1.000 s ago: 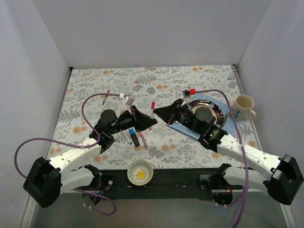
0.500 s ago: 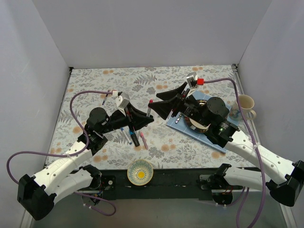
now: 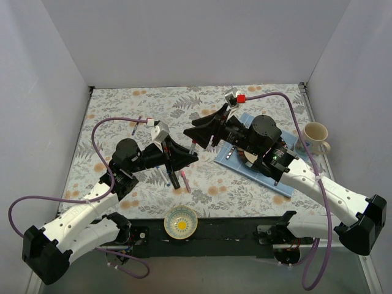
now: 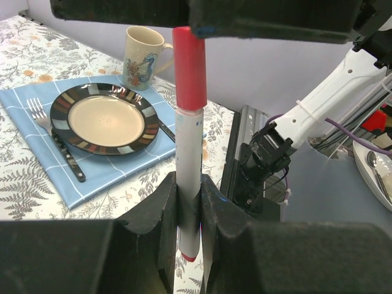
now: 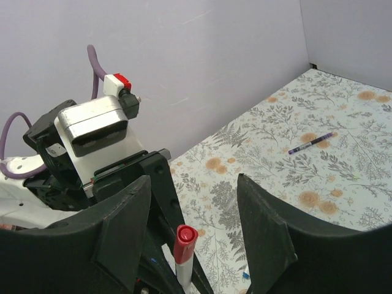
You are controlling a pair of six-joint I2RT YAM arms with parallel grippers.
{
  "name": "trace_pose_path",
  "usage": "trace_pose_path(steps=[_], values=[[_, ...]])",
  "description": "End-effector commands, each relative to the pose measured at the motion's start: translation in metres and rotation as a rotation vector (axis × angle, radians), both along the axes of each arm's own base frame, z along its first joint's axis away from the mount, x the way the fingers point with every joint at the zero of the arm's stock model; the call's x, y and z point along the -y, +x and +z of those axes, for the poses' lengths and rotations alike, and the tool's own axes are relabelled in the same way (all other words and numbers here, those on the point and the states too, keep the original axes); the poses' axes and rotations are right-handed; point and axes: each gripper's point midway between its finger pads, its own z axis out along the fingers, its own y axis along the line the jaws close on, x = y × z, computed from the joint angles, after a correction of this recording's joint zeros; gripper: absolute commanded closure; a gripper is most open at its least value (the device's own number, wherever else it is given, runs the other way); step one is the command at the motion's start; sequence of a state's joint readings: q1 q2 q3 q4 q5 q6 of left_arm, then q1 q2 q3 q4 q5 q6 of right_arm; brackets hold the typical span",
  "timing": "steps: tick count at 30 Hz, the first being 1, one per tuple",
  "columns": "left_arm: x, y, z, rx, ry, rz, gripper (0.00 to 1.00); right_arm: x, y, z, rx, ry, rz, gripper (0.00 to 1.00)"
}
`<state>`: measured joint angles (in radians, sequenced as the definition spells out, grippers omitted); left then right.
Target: Insert the pens into the pen caps
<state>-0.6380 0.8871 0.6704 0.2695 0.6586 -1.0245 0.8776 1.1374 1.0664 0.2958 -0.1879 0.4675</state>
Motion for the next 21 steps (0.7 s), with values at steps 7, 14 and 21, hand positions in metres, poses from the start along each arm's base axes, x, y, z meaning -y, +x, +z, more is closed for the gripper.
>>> trace_pose_path(steps=[7, 14, 21], values=[[-0.001, -0.005, 0.017, 0.048, -0.029, -0.014, 1.0, -0.003, -0.01, 0.012, 0.023, 0.056, 0.046, 0.48], [-0.002, -0.003, 0.026, 0.054, -0.058, 0.0, 1.0, -0.01, -0.022, -0.015, -0.01, 0.003, 0.117, 0.82], [-0.004, -0.012, 0.048, 0.158, -0.133, -0.026, 1.0, -0.013, -0.048, -0.055, -0.022, -0.091, 0.267, 0.99]])
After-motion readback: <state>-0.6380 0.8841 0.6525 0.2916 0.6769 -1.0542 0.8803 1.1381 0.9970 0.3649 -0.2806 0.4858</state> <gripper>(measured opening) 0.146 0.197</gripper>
